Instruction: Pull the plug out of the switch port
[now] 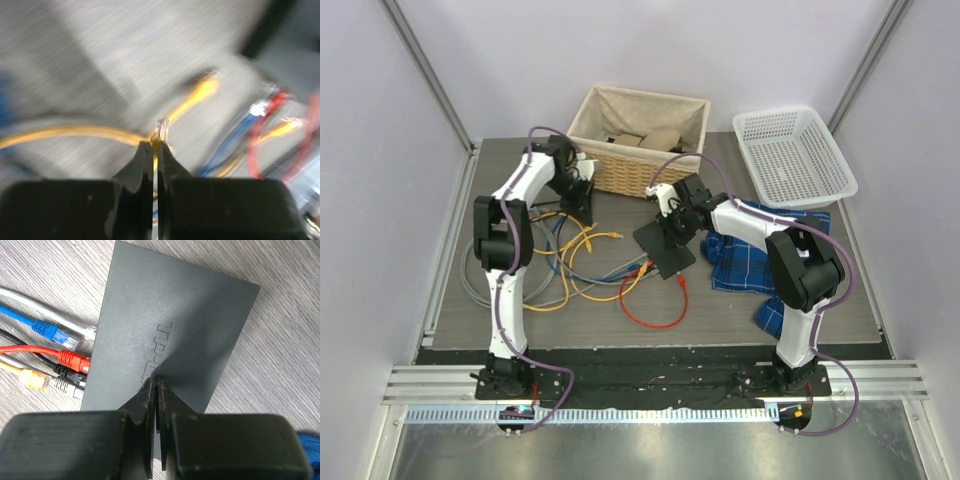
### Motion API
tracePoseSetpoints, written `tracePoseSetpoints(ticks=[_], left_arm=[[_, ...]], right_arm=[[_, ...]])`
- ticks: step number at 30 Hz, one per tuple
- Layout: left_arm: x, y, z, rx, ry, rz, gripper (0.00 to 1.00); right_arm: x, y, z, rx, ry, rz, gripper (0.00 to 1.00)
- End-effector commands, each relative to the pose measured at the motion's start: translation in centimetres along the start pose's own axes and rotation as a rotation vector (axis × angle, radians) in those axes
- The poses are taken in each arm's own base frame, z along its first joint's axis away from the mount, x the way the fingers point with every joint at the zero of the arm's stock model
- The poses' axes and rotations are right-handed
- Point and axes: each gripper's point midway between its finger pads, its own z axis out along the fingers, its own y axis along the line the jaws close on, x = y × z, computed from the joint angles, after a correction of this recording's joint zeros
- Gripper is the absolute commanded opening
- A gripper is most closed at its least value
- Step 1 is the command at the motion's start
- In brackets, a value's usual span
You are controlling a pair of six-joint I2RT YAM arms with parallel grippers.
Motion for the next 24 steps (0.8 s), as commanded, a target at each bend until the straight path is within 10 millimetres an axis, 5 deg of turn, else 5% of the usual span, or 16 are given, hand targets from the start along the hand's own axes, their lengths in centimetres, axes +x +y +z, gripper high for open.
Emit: tracePoseSetpoints(ticks=[1, 5, 8, 13, 18, 21, 24], left_arm=[[-4.0, 5.5, -9.3, -0.368, -0.197, 0.200, 0.00], [-4.4, 6.6, -11.0, -0.479, -0.261, 0.175, 0.00], [-4.5, 3.1, -10.8, -0.327, -0.334, 0.159, 0.25], [-2.8, -5.3, -8.3, 0.069, -0.368, 0.223, 0.47], [-1.7, -6.4, -4.8, 0.116, -0.265, 0.194, 0.47], [-3.3, -6.0, -2.6, 0.074, -0.242, 0.222, 0.43], [-8.0, -6.7, -0.9, 0.034, -0.278, 0.269, 0.42]], right_arm=[[5.9, 0.0, 1.6, 0.007, 0.187, 0.016, 0.08], [5.4, 0.0, 1.5, 0.010, 0.173, 0.012, 0.08], [5.3, 0.0, 1.4, 0.011, 0.167, 0.013, 0.08], [5.7, 0.1, 1.3, 0.010, 0.173, 0.016, 0.08], [3.6, -0.9, 1.3, 0.047, 0.137, 0.000, 0.08], [2.5, -1.6, 1.5, 0.059, 0.125, -0.003, 0.08], [2.3, -1.4, 1.5, 0.045, 0.125, 0.000, 0.07]])
